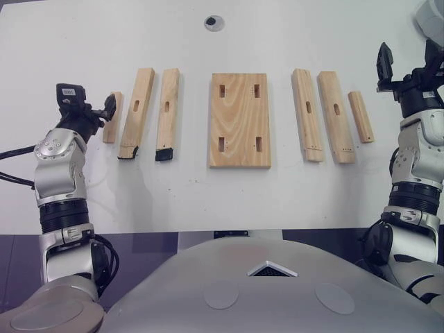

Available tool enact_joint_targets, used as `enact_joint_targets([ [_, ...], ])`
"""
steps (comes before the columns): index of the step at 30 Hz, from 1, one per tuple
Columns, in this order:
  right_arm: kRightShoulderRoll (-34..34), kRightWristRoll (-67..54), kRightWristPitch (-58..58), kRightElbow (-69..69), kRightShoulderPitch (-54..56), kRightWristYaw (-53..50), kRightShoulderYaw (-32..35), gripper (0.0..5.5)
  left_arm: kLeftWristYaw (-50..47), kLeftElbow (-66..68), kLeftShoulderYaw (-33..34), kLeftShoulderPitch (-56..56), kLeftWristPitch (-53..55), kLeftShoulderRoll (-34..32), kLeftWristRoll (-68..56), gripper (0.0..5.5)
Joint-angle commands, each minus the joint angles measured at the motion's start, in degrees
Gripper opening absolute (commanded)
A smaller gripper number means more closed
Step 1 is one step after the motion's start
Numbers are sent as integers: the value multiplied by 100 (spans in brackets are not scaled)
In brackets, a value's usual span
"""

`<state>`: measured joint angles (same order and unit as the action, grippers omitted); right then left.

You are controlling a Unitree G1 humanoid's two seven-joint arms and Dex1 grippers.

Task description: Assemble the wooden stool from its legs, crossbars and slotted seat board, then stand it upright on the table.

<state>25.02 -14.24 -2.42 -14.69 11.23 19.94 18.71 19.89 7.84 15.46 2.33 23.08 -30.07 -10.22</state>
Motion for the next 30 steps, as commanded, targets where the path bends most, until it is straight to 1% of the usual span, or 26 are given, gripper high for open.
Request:
enact_joint_targets([
  [1,78,45,48,-8,13,26,-24,471,60,197,-196,-210,511,-60,111,365],
  [4,80,52,53,-6,10,22,-5,471,137,311,-260,-335,662,-118,115,314],
  [8,54,53,42,15,-3,8,-17,471,114,355,-236,-435,611,-134,111,261],
  [13,47,72,21,-5,11,-3,-30,471,218,155,-218,-346,401,-33,-47,167],
  [14,43,68,31,-4,29,-4,-34,471,196,150,-171,-301,265,3,-64,141],
  [15,36,51,51,9,45,-1,-34,471,123,178,-117,-240,65,22,-33,131],
  [17,-4,-100,166,204,107,102,-67,471,-4,-47,30,111,-936,126,-14,130],
  [19,-134,-796,687,848,337,332,-79,471,-31,-585,72,787,-1623,414,-312,130],
  [20,-186,-1187,993,1190,497,425,-97,471,-36,-813,0,1117,-1758,579,-444,130],
  [22,-286,-2156,1770,1896,862,597,-182,471,52,-1166,-487,1717,-1928,999,-549,130],
  [23,-376,-2664,2161,2174,1030,639,-250,471,142,-1225,-832,1897,-2014,1158,-435,130],
  [24,-533,-3213,2572,2458,1210,609,-368,471,263,-1173,-1272,2023,-2330,1287,-127,130],
  [26,-887,-4052,3208,2796,1430,325,-550,471,462,-1122,-1840,2063,-2945,1471,243,130],
  [28,-1340,-4950,3617,2984,1471,-140,-580,471,510,-1243,-2185,2067,-3318,1672,428,130],
  [30,-1603,-5394,3852,3052,1347,-417,-640,471,468,-1325,-2337,2152,-3503,1770,585,130],
])
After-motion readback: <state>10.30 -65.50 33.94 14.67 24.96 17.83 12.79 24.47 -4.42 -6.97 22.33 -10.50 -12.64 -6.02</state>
